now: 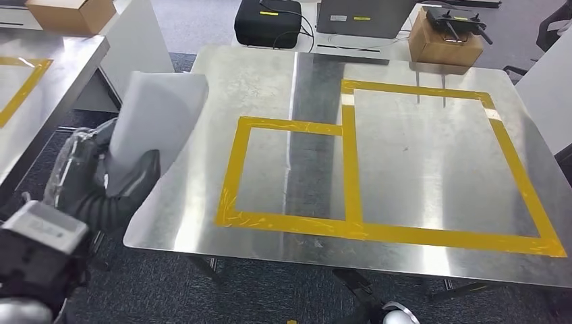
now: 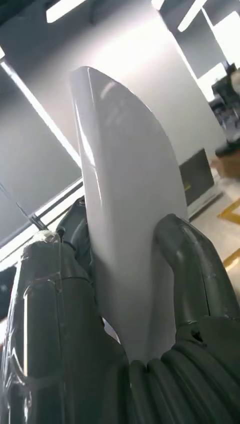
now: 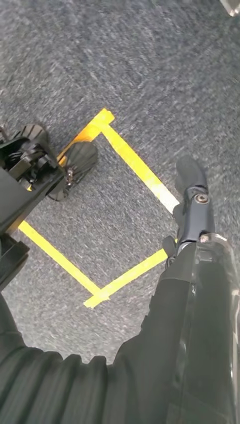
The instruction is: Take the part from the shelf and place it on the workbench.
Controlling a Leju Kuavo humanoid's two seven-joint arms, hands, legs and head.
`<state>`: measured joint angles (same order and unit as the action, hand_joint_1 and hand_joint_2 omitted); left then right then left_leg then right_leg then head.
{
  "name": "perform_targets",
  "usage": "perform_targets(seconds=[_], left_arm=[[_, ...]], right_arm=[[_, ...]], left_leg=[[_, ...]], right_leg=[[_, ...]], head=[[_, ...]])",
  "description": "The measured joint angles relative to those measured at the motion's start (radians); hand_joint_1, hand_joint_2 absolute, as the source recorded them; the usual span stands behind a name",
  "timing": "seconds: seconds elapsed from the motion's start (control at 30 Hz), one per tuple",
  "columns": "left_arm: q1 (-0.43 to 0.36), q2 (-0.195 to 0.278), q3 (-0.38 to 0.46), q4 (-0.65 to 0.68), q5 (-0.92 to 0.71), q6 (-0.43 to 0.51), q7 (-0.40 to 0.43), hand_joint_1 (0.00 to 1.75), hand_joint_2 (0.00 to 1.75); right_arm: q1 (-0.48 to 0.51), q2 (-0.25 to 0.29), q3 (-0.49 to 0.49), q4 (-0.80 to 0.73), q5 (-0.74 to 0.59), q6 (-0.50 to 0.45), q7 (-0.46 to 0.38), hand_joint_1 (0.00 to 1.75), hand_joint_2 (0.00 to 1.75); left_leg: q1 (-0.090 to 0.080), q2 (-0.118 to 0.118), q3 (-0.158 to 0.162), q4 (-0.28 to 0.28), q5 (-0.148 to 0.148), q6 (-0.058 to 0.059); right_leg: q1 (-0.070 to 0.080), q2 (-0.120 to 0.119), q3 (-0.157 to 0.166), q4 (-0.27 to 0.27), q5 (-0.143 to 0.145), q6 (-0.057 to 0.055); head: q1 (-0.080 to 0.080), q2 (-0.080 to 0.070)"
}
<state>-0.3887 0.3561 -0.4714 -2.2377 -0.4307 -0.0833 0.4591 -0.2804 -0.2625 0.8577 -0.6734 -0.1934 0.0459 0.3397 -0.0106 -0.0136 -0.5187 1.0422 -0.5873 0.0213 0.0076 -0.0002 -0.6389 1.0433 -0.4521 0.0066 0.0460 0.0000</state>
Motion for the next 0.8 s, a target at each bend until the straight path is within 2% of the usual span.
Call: perform_targets(seconds=[0.1, 0.23, 0.47, 0.63, 0.8], left_arm=[[-0.171, -0.002, -0.069, 0.102, -0.053, -0.112, 0.010, 1.75, 1.75], [-0.323, -0.023, -0.161, 0.263, -0.072, -0.142, -0.029, 1.75, 1.75], [-0.424, -0.041, -0.256, 0.422, -0.076, -0.156, -0.050, 1.75, 1.75], [-0.516, -0.074, -0.351, 0.584, -0.112, -0.194, -0.145, 1.75, 1.75], [-0.558, -0.105, -0.434, 0.772, -0.143, -0.192, -0.215, 1.75, 1.75]], right_arm=[[-0.011, 0.023, -0.002, 0.019, 0.000, 0.016, -0.004, 0.00, 1.75], [-0.012, 0.053, -0.014, 0.043, -0.021, 0.013, -0.017, 0.00, 1.75], [-0.010, 0.073, -0.027, 0.066, -0.045, 0.004, -0.027, 0.00, 1.75], [0.024, 0.076, -0.042, 0.073, -0.138, -0.045, -0.035, 0.00, 1.75], [0.077, 0.059, -0.041, 0.074, -0.233, -0.092, -0.038, 0.00, 1.75]], left_leg=[[0.000, -0.004, -0.001, 0.000, 0.001, 0.000], [-0.001, -0.006, -0.001, 0.000, 0.002, 0.001], [0.000, -0.008, -0.001, 0.000, 0.001, 0.001], [0.000, -0.016, -0.001, 0.000, 0.002, 0.001], [0.000, -0.019, -0.001, 0.000, 0.002, 0.001]], right_leg=[[0.000, -0.003, 0.000, -0.001, 0.002, -0.002], [0.000, -0.003, 0.000, -0.001, 0.002, -0.003], [0.001, -0.003, 0.000, -0.002, 0.002, -0.003], [0.002, -0.007, 0.001, -0.003, 0.002, -0.003], [0.001, -0.008, 0.002, -0.003, 0.002, -0.003]], head=[[0.000, 0.000], [0.000, 0.000], [0.000, 0.000], [0.000, 0.000], [0.000, 0.000]])
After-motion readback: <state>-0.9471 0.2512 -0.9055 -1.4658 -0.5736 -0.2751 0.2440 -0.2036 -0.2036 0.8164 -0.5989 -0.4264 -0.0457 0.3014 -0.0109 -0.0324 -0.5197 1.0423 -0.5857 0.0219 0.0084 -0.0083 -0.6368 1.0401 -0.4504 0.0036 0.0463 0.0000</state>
